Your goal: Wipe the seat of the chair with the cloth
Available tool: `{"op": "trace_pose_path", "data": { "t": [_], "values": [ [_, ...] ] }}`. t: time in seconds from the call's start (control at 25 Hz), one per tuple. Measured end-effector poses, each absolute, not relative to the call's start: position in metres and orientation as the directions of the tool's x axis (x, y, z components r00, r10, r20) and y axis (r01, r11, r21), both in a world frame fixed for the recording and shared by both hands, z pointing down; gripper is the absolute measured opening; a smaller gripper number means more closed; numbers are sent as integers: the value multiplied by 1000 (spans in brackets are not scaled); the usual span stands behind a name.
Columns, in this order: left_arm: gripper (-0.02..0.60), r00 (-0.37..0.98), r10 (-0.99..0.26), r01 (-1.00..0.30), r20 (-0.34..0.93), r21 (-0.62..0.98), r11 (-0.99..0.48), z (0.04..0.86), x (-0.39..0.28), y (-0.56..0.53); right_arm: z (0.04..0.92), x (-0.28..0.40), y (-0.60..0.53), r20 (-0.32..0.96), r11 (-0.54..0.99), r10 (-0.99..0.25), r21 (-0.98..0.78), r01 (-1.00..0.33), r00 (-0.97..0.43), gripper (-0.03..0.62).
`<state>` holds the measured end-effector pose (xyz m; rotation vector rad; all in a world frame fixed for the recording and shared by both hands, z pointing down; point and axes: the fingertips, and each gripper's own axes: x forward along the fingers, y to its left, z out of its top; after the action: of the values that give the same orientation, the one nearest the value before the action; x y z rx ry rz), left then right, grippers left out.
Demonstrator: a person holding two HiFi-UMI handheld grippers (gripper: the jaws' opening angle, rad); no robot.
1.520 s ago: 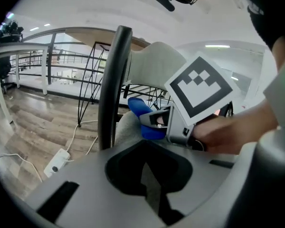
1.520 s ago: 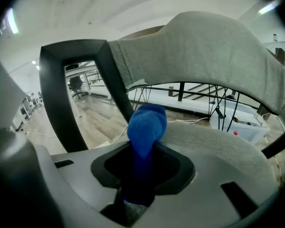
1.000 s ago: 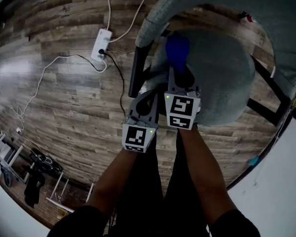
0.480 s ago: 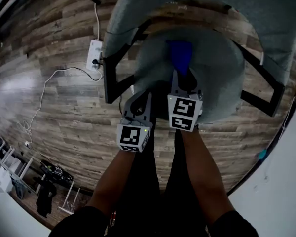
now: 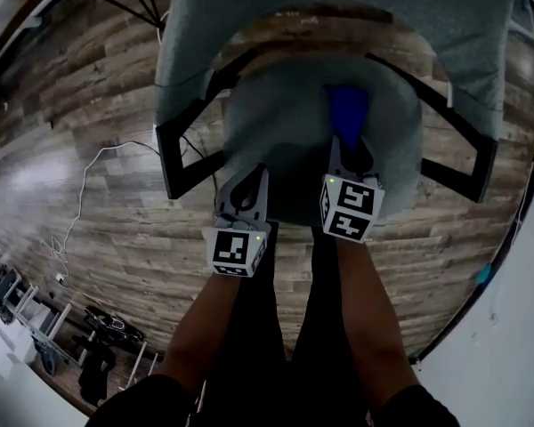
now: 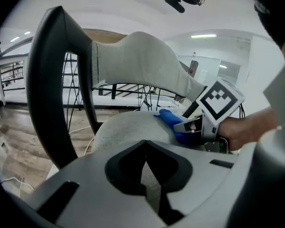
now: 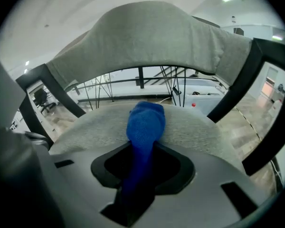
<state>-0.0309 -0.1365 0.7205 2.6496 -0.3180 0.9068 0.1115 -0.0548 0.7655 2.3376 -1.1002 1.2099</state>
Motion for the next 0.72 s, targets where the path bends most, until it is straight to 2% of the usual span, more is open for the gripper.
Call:
{"op": "trace_pose_path", "data": {
  "t": [0.32, 0.72],
  "values": [
    [2, 784, -59, -281, 618, 269, -921, 721, -3, -112, 763, 142, -10, 794, -755, -438, -71, -651, 421, 120],
    [2, 782, -27, -218, 622, 233, -948, 718, 26, -80, 760, 182, 62, 791, -801, -366, 0, -599, 490, 120]
  ]
}}
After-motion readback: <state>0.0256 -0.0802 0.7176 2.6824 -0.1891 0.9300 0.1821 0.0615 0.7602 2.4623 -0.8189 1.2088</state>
